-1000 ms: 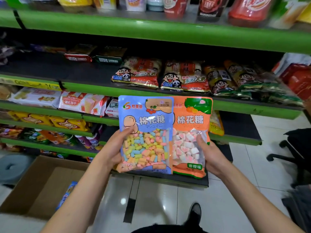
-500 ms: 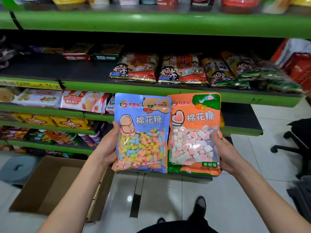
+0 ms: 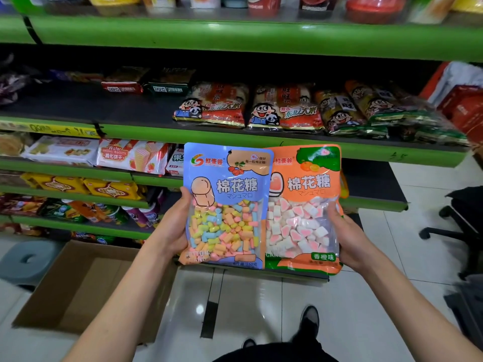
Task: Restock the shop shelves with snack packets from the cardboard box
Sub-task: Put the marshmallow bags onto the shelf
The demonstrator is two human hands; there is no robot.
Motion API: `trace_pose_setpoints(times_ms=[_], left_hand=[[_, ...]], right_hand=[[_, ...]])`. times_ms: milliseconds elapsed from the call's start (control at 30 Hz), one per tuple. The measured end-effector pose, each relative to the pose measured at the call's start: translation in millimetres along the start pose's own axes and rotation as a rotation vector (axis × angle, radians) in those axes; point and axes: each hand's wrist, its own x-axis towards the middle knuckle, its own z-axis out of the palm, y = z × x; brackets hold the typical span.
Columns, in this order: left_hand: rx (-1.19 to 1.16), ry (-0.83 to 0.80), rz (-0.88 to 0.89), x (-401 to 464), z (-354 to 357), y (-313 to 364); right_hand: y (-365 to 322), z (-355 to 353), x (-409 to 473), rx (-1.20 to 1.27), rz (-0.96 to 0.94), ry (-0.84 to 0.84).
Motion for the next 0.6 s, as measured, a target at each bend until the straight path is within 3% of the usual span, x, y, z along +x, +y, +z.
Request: trace_pose_setpoints(times_ms=[600], left_hand=[[-0.048, 0.02, 0.001, 7.0, -11.6, -2.6]], right_hand=[[-4.6, -2.3, -1.3, 0.067, -0.022, -0.008]])
